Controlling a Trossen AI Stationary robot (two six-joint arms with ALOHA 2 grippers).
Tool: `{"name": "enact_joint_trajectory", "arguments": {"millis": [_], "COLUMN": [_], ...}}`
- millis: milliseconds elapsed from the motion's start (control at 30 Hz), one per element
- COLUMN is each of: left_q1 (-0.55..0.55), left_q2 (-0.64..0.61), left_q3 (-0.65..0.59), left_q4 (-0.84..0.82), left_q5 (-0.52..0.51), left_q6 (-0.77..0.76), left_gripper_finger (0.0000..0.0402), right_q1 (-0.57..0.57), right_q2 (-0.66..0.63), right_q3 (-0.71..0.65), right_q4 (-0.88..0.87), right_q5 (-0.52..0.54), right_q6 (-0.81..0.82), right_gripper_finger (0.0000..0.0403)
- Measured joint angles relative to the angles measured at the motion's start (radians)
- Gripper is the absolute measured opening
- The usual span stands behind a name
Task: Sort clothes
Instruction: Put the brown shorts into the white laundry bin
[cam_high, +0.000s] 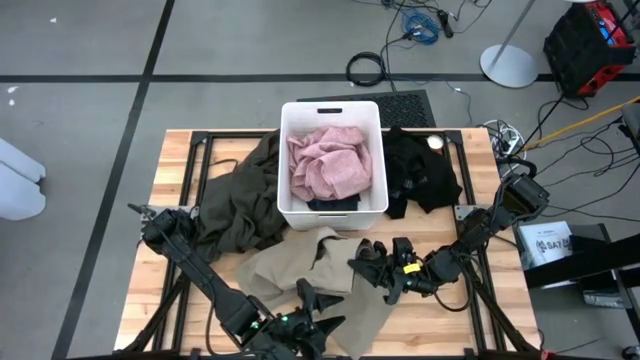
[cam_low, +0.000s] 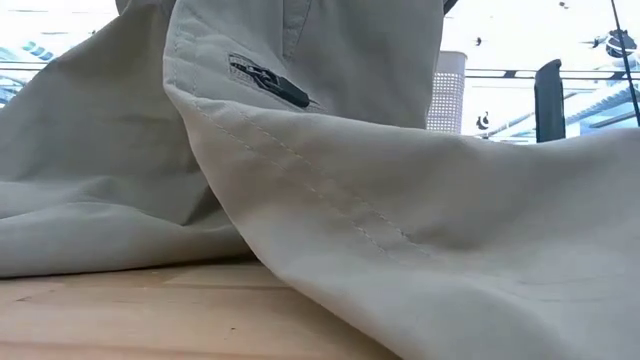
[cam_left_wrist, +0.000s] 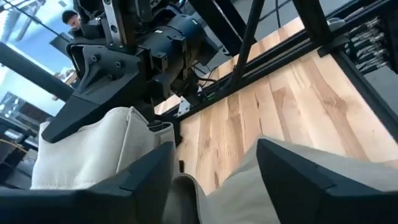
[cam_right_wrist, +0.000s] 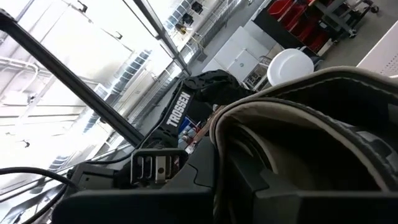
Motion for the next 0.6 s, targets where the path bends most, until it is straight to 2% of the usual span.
{"name": "enact_joint_trajectory", "arguments": {"millis": [167, 400, 600], "left_q1": [-0.023, -0.085, -0.063], "left_q2": [0.000, 0.000, 0.016], "left_q3": [0.000, 0.000, 0.000], "left_q4": [0.002, 0.146, 0.165], "left_q5": [-0.006, -0.160, -0.299], "left_q6": [0.155, 0.453, 0.482], "left_gripper_finger": [0.0288, 0.0304, 0.0304], "right_q1": [-0.002, -0.012, -0.019], "right_q2": [0.000, 0.000, 0.000], "right_q3": [0.000, 0.000, 0.000], "right_q4": [0.001, 0.001, 0.001], "right_q5": [0.002, 0.002, 0.005], "right_q6": [0.000, 0.000, 0.006], "right_gripper_finger": [0.0006, 0.0006, 0.0006]}}
